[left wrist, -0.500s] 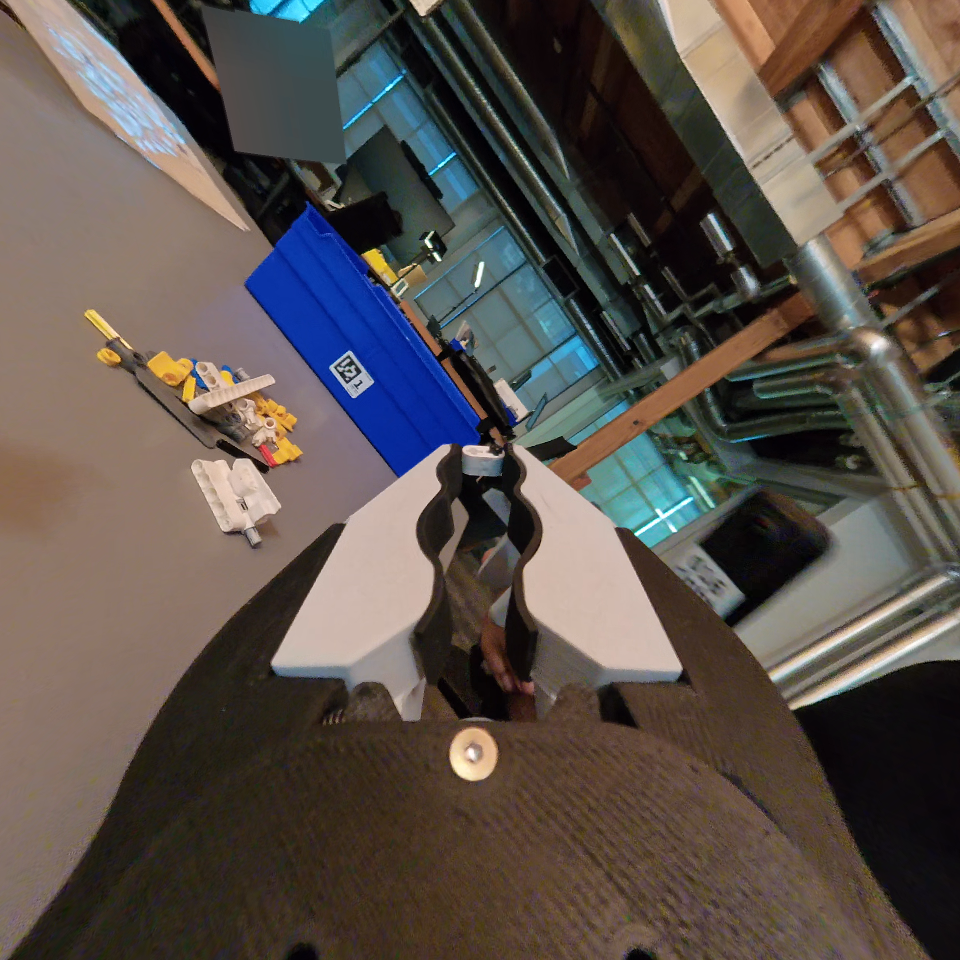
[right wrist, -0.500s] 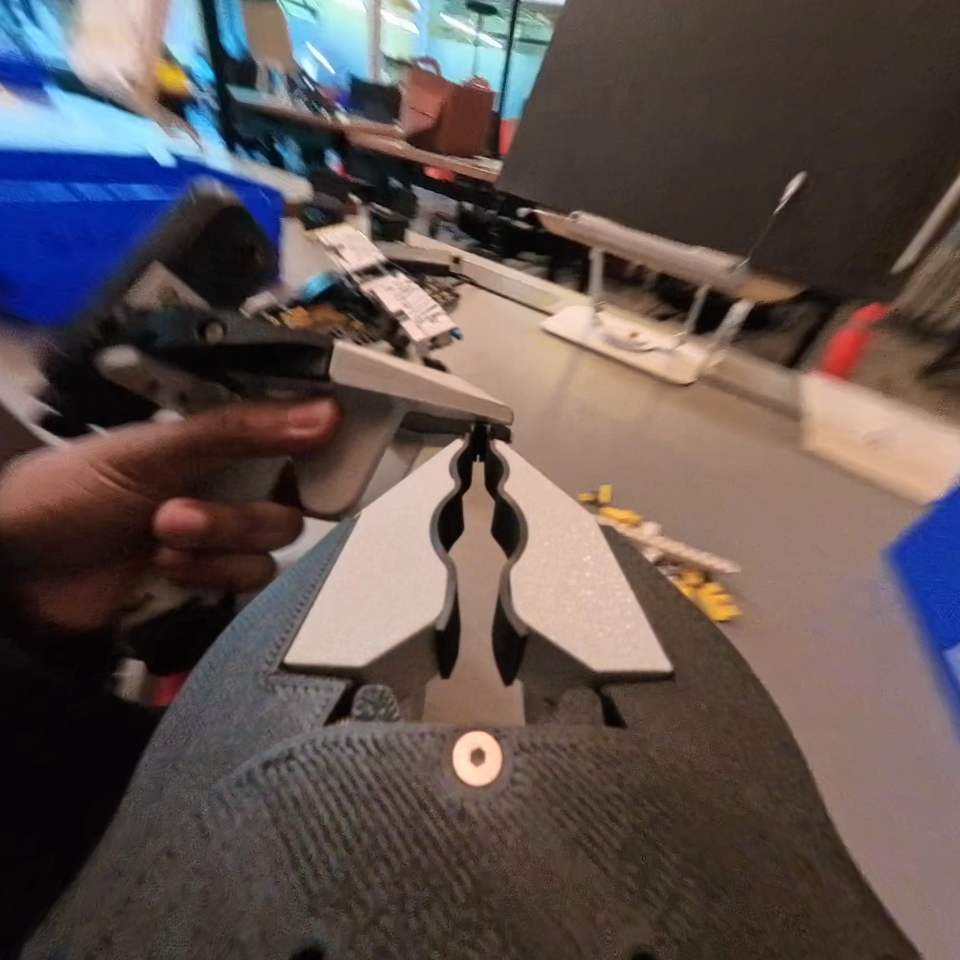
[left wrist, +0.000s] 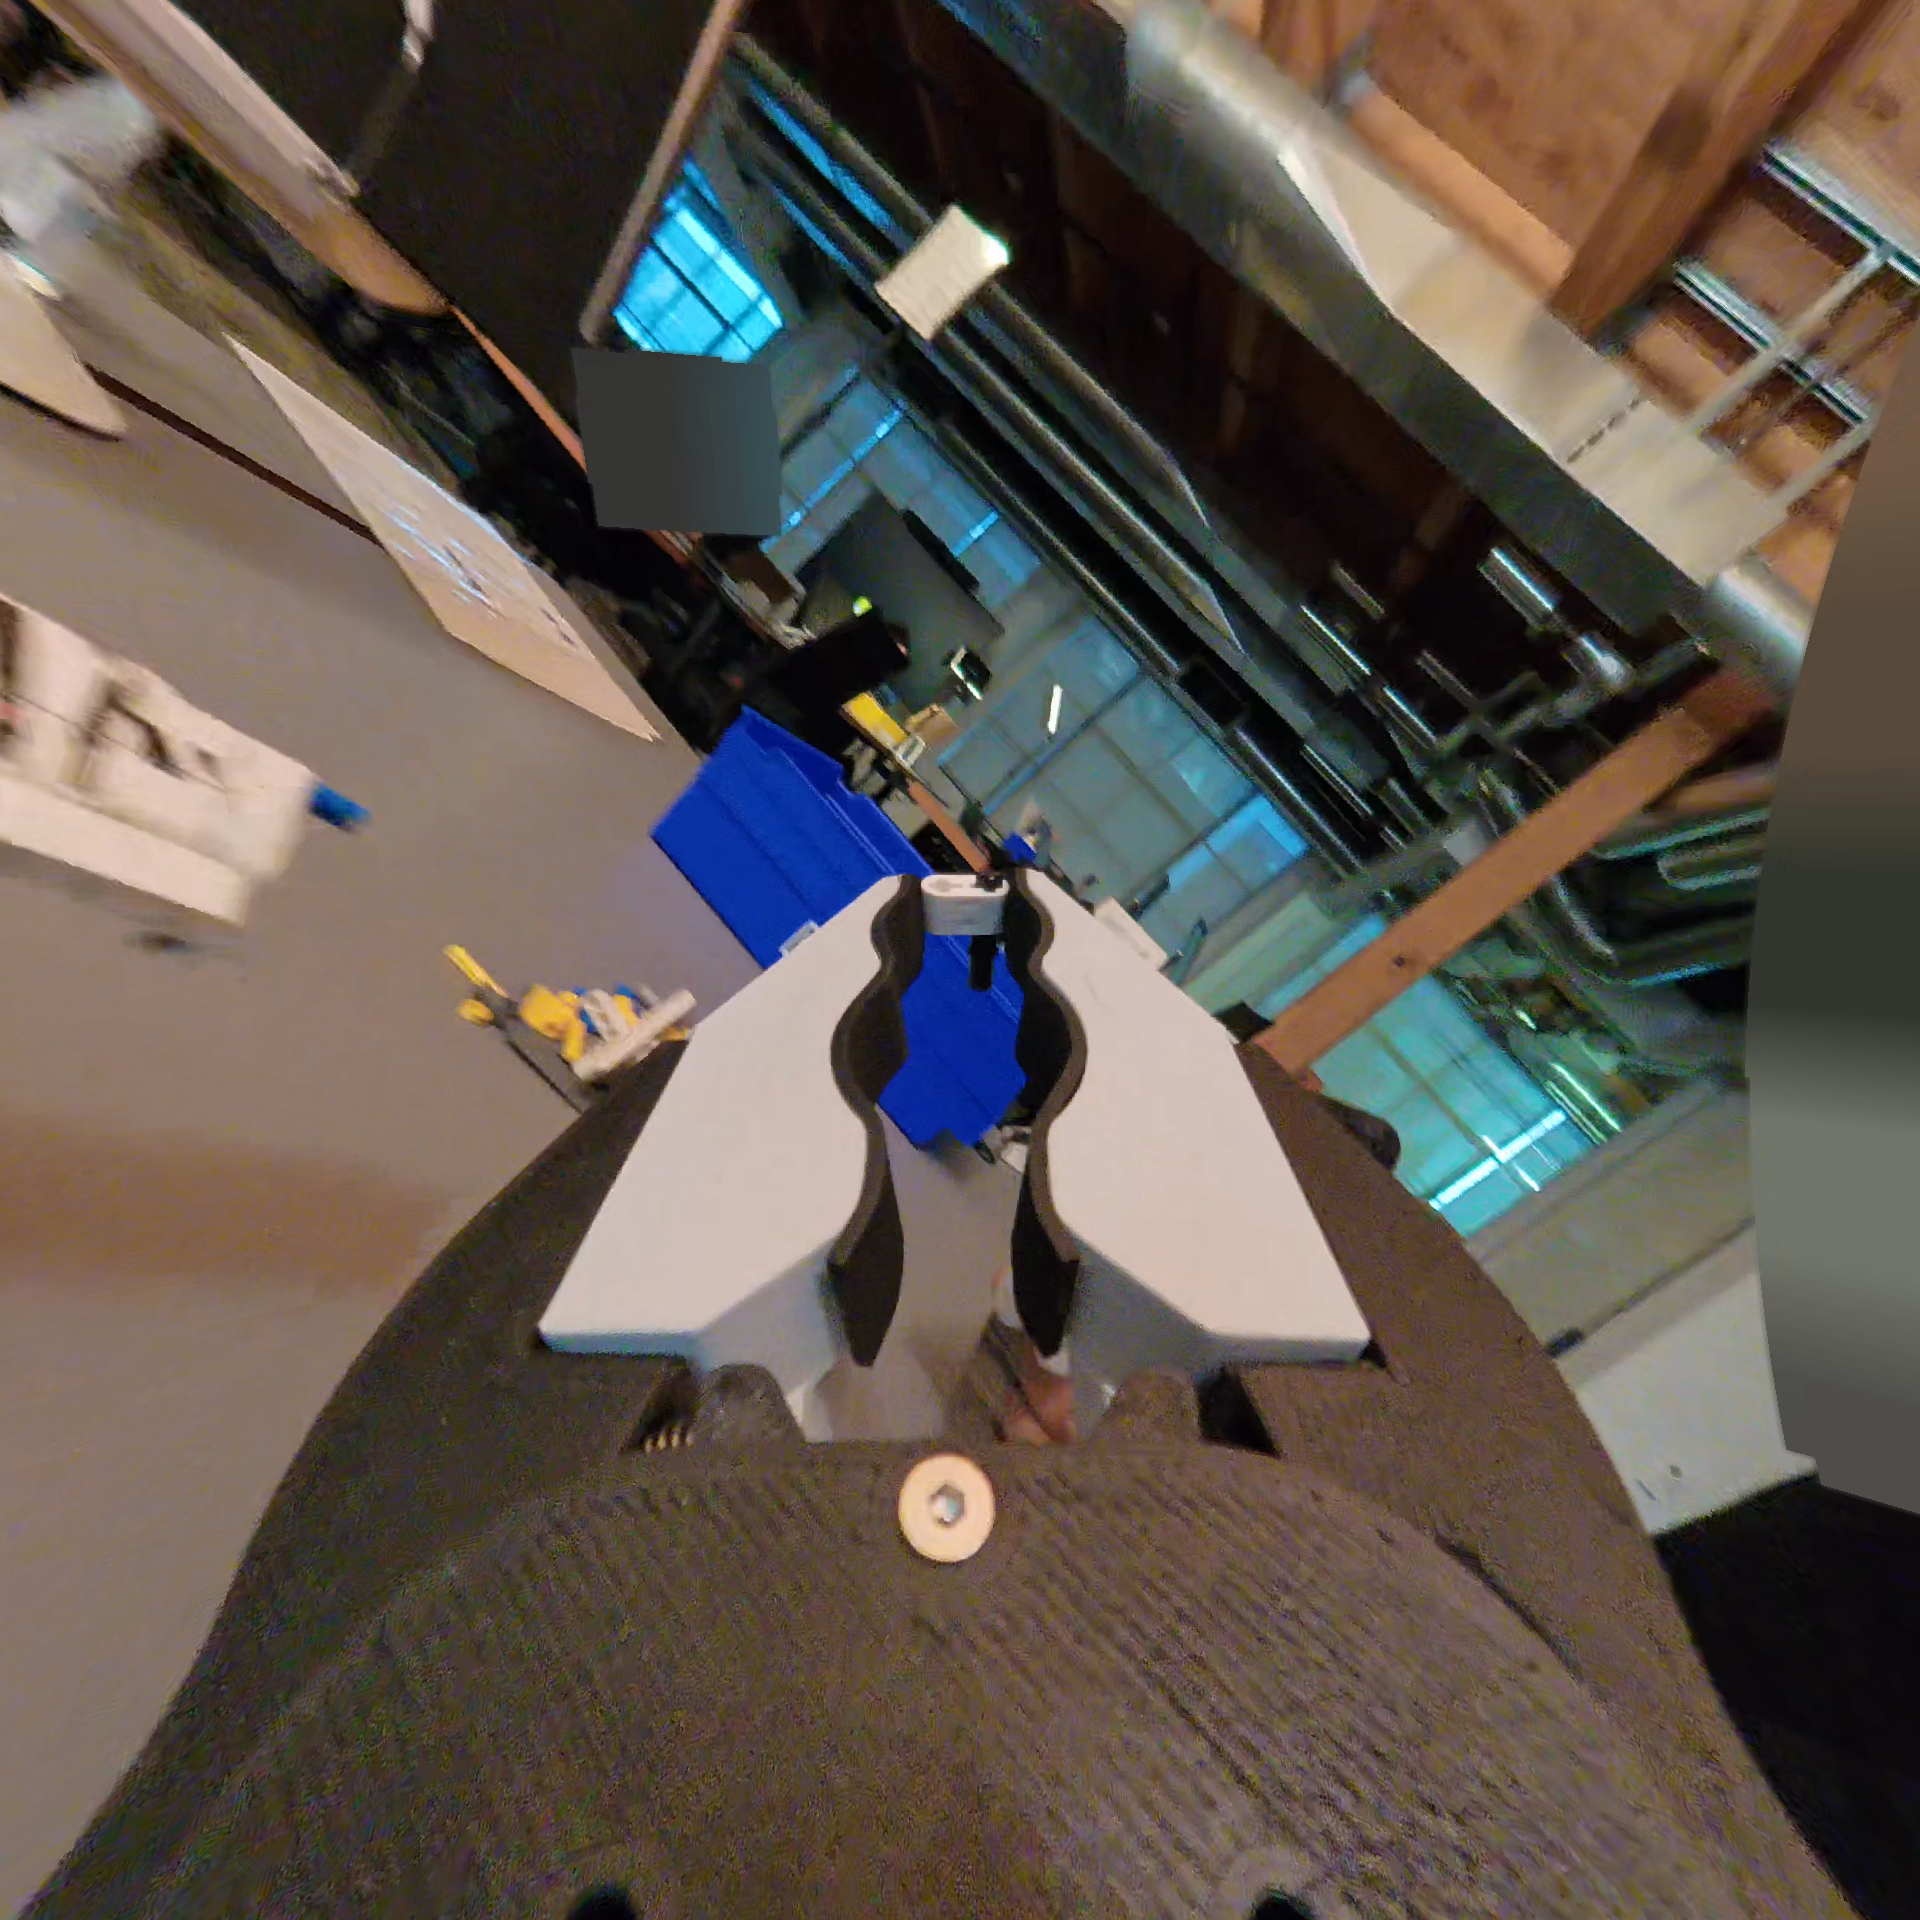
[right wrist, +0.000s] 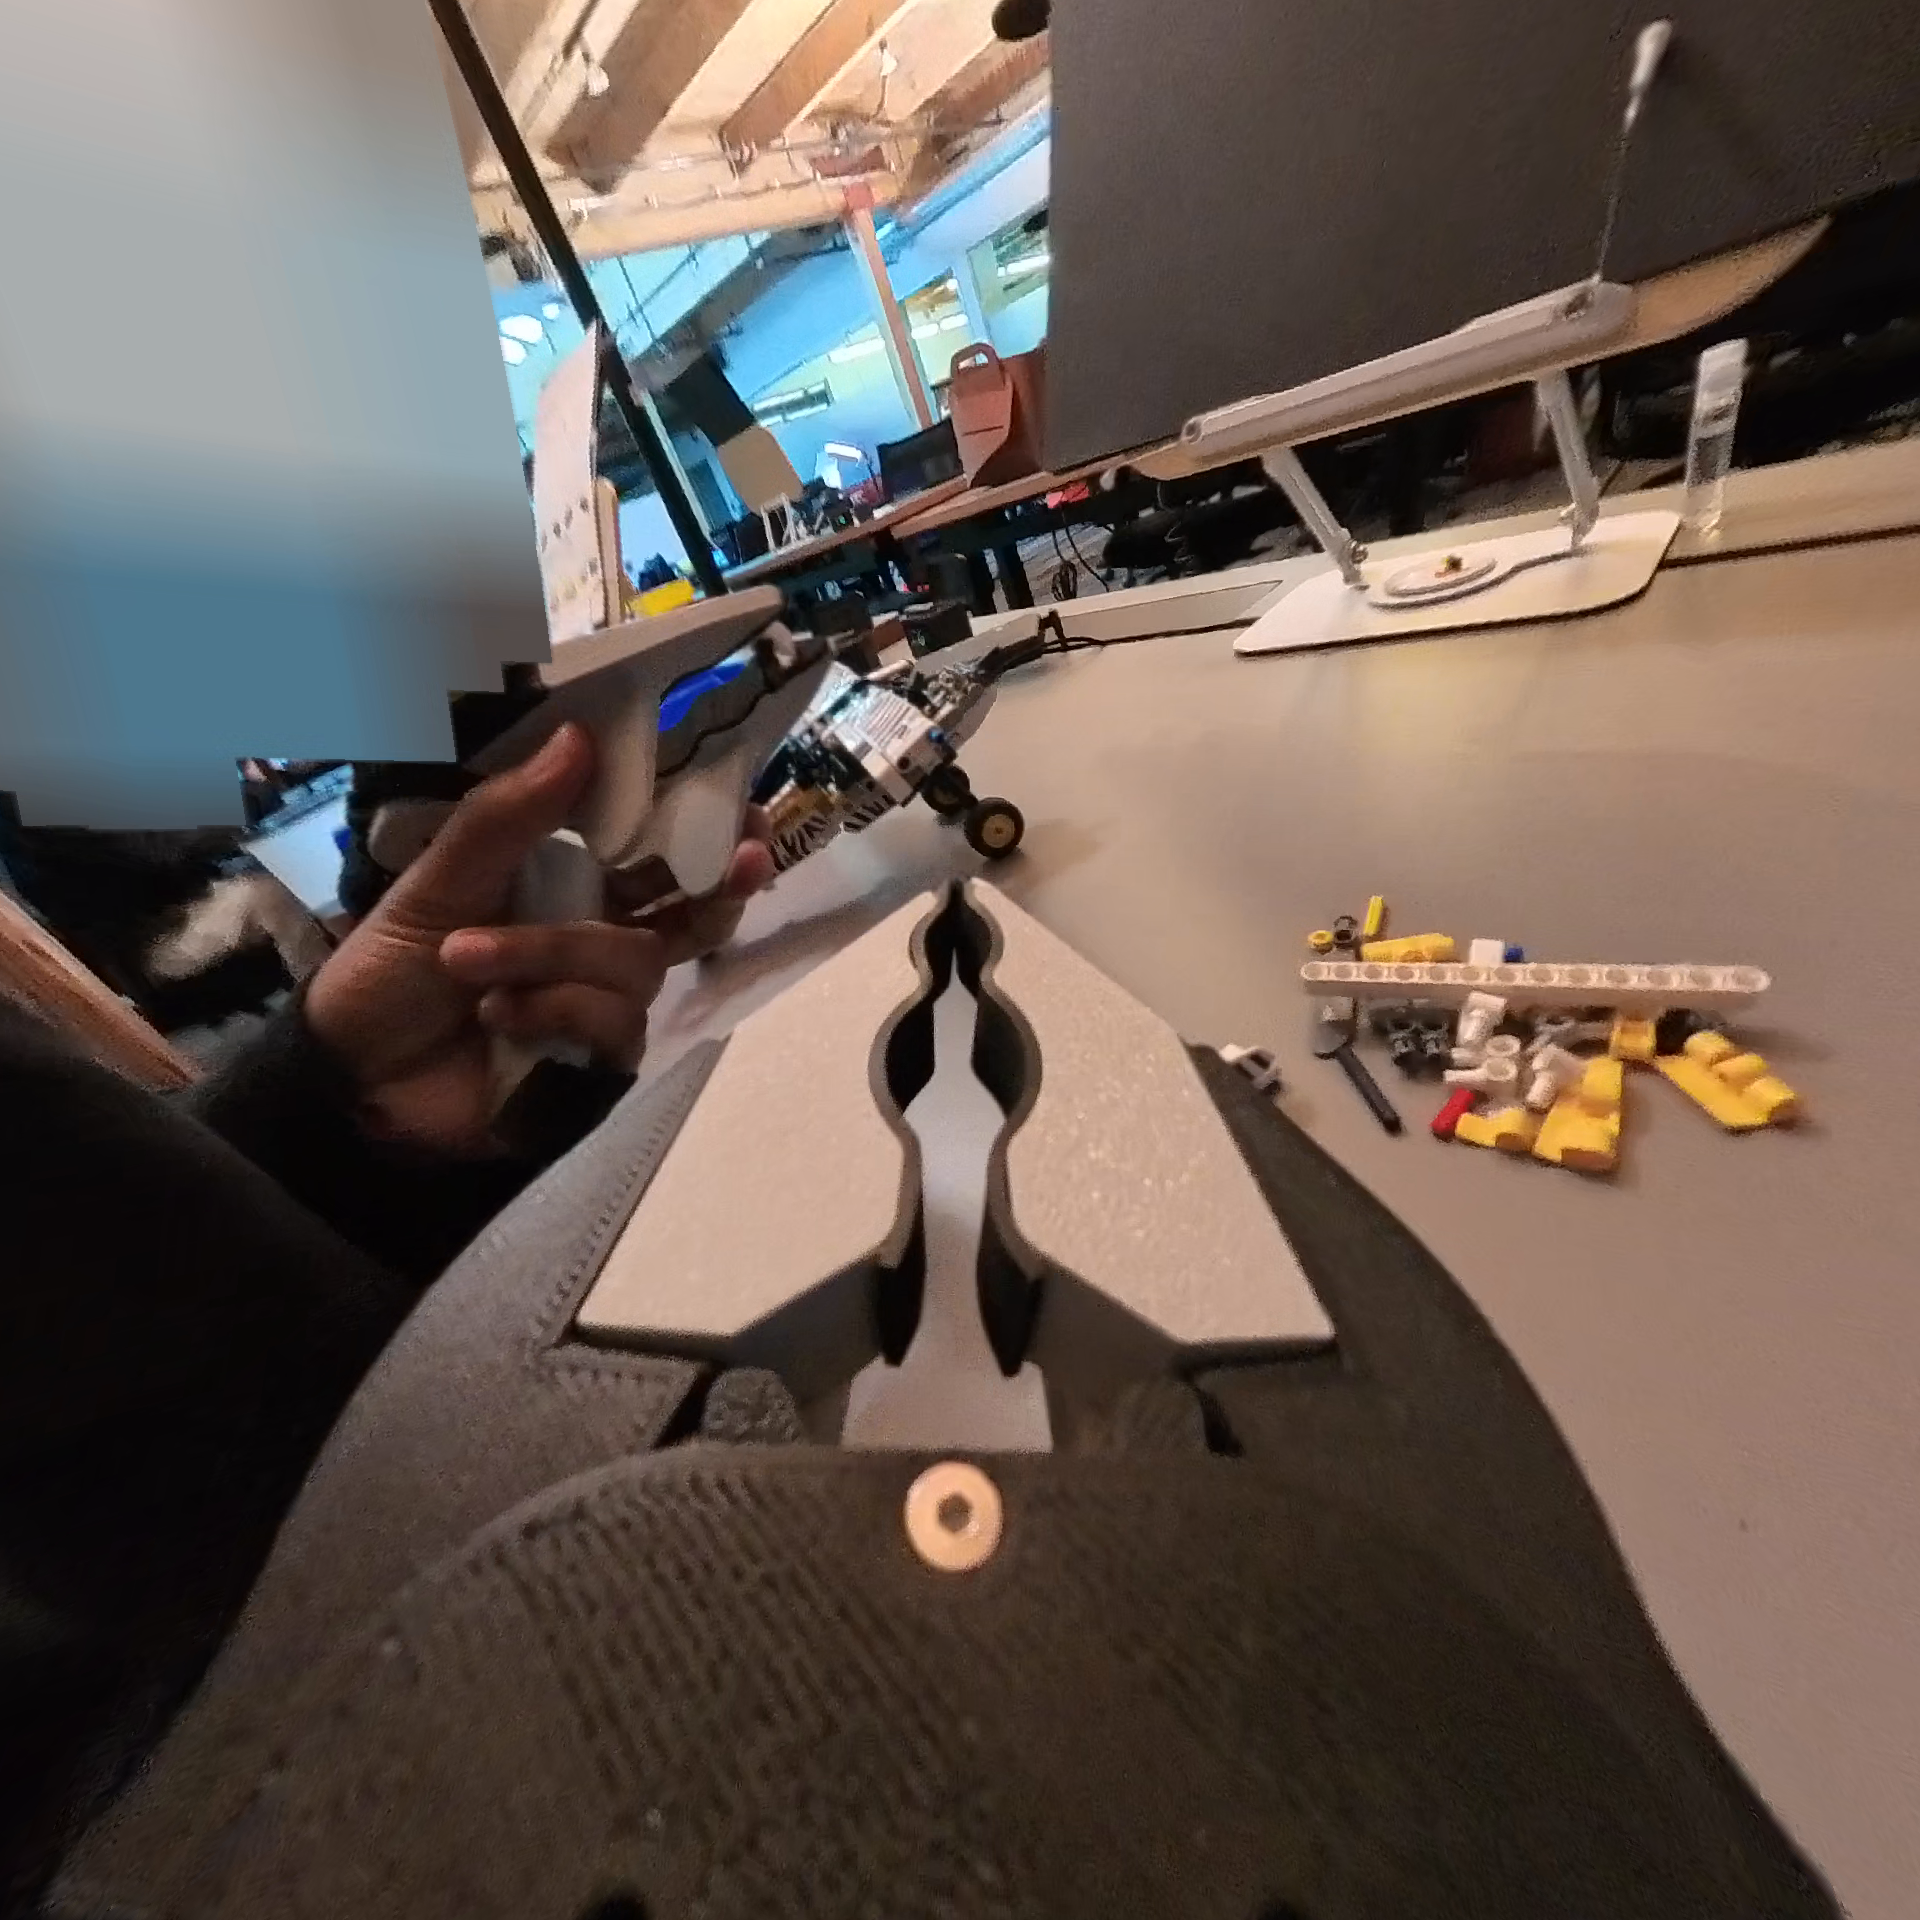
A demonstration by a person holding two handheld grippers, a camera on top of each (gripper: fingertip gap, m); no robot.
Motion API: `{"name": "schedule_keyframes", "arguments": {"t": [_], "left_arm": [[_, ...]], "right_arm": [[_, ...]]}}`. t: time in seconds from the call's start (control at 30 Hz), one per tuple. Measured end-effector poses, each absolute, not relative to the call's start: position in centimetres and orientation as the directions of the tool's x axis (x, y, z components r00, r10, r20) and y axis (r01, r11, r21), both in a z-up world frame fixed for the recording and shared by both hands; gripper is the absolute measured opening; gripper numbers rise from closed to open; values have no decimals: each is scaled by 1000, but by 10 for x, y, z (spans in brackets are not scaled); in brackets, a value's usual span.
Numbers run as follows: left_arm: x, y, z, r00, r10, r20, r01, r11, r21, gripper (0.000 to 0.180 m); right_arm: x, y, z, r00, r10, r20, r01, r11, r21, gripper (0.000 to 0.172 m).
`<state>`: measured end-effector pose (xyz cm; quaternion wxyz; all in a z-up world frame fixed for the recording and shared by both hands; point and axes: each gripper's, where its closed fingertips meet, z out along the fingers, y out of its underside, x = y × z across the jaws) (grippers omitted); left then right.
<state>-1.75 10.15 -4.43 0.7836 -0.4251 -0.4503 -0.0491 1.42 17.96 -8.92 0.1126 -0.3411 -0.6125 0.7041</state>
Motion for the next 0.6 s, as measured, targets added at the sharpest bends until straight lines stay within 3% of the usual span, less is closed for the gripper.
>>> {"name": "schedule_keyframes", "arguments": {"t": [0.07, 0.17, 0.23, 0.37, 0.5, 0.6], "left_arm": [[-14, 117, -52, 589, 264, 764, 507, 616, -603, 12], [-20, 121, -65, 544, 166, 822, 575, 640, -510, 13], [-18, 129, -73, 509, 103, 855, 626, 637, -450, 13], [-9, 148, -83, 420, -53, 906, 729, 615, -302, 13], [-2, 158, -82, 401, -102, 910, 756, 599, -266, 13], [1, 160, -79, 393, -132, 910, 765, 596, -244, 14]], "right_arm": [[13, 174, -90, -752, 590, -293, 221, -193, -956, 0], [16, 163, -91, -767, 622, -156, 127, -91, -988, 0], [15, 158, -90, -754, 656, -39, 47, -4, -999, 13], [13, 148, -80, -741, 663, 108, -71, 82, -994, 13], [8, 139, -88, -721, 652, 235, -116, 221, -968, 13], [8, 143, -85, -674, 669, 315, -169, 275, -946, 2]]}}
